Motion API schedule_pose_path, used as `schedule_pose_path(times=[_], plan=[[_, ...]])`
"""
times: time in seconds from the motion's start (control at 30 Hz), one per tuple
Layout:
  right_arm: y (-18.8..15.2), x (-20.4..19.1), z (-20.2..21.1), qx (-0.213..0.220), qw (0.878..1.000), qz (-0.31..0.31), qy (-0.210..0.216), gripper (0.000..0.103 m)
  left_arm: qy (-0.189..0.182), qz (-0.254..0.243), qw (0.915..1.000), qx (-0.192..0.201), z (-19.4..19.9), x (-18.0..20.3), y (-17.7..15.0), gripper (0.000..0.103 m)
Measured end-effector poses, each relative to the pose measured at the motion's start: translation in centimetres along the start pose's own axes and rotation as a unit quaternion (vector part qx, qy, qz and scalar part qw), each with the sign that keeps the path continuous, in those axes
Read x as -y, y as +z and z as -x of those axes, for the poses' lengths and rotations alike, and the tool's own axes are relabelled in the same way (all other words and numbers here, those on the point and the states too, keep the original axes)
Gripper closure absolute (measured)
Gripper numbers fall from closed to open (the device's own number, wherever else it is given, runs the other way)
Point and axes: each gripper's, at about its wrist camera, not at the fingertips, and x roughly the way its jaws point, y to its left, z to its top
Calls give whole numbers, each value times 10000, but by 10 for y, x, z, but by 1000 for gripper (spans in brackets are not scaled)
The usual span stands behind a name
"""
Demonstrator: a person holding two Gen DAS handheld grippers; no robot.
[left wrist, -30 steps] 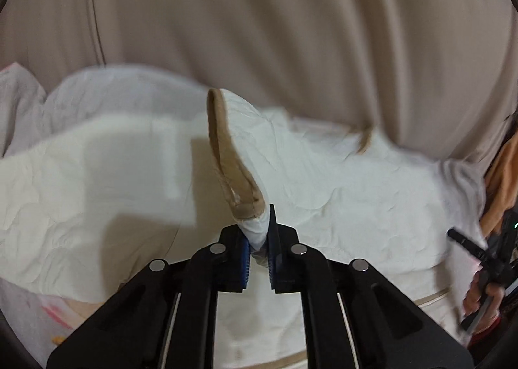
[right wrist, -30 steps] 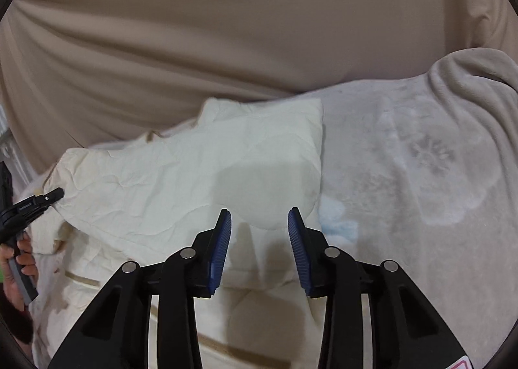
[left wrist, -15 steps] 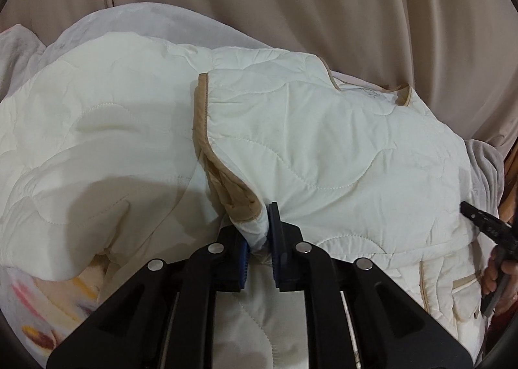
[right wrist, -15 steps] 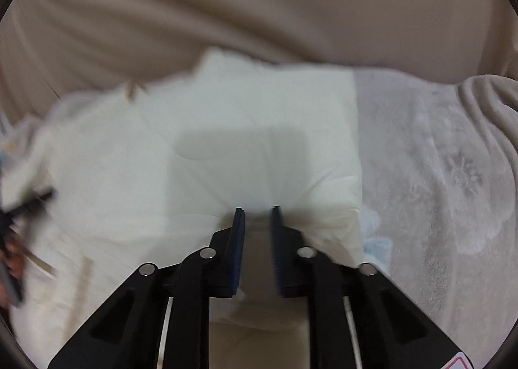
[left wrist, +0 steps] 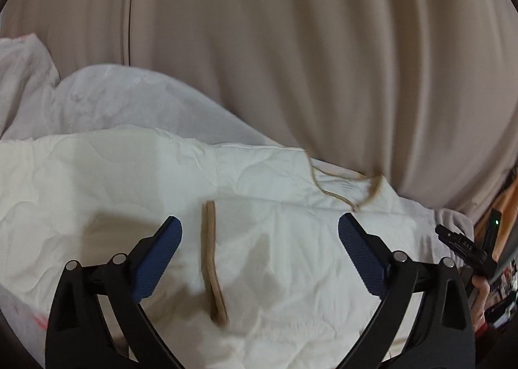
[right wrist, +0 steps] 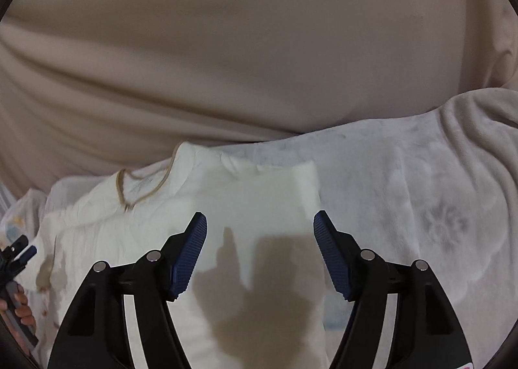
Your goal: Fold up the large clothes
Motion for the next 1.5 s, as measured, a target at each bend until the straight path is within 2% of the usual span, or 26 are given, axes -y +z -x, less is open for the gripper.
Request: schedule_pose_path(times=[0.07,0.13,0.17,0.2,0.27,0.3,0.33,0.4,0.47,0.53,0.57,0.6,0.63,0.7,0.73,0.83,0.93,1.0,1.07,1.1,1.13,1.17,1.2,1.23,1.37,1.5], plan=[[3,2,-26,-259,9993,-266,41,35,101,163,9990,-399,-32,-8,4,12],[1,2,-45,-447,9985,-318,-79,38,94,187,9974,-692,-61,-9,-1,45],[1,-1,-50,-524,9984,-197,-104,59,192,129,9970,-745,-71,-8,-4,48],[0,-4,-48,-445,9989,-63,-98,85,247,52,9970,-730,-76,-6,-7,51],[-1,1,-34,-33,9999,-85,69,94,393,-191,9971,-620,-83,-2,-11,54],[-3,11,-35,-20,9997,-234,62,95,449,-268,9968,-609,-88,-1,-13,53],[-8,21,-48,-265,9990,-319,-145,95,521,-318,9961,-643,-92,-1,-16,53],[-14,23,-63,-584,9979,-165,-227,94,685,-427,9945,-661,-99,2,-18,53],[-13,19,-44,-441,9983,-170,-328,90,784,-522,9939,-572,-89,9,-19,54],[-17,19,-6,-222,9995,-201,-57,77,677,-547,9947,-552,-67,12,-23,50],[-22,21,14,-169,9997,-150,95,73,519,-582,9953,-576,-48,13,-27,40],[-30,24,36,-159,9997,-78,168,64,472,-637,9952,-574,-30,13,-33,27],[-43,29,60,-216,9996,31,200,58,486,-711,9947,-570,-11,12,-41,18],[-79,42,109,-370,9983,322,326,54,376,-824,9941,-600,31,7,-64,10],[-96,47,127,-480,9974,397,375,47,386,-835,9934,-690,48,3,-78,9],[-160,68,173,-962,9933,318,563,38,372,-562,9901,-1228,98,-27,-127,7],[-218,83,203,-1513,9857,128,731,37,271,-27,9844,-1740,127,-59,-177,7],[-249,83,210,-1733,9816,125,788,37,69,155,9819,-1888,135,-67,-200,7],[-268,79,212,-1833,9792,97,868,37,81,-65,9840,-1777,146,-62,-207,19],[-272,75,211,-1805,9796,56,884,46,49,-112,9827,-1846,146,-58,-209,40],[-273,74,208,-1768,9805,47,862,68,54,-75,9822,-1879,145,-56,-206,49],[-273,71,210,-1757,9803,27,906,87,50,-65,9821,-1880,148,-53,-205,70],[-271,69,215,-1678,9814,-71,930,95,64,-110,9822,-1875,154,-50,-203,80],[-270,70,221,-1591,9831,-86,900,96,126,-178,9830,-1824,163,-48,-201,85],[-277,63,273,-1338,9872,124,853,98,63,-476,9825,-1800,201,-46,-208,88],[-324,80,331,-1550,9852,154,718,98,-57,-686,9729,-2208,252,-43,-258,88]])
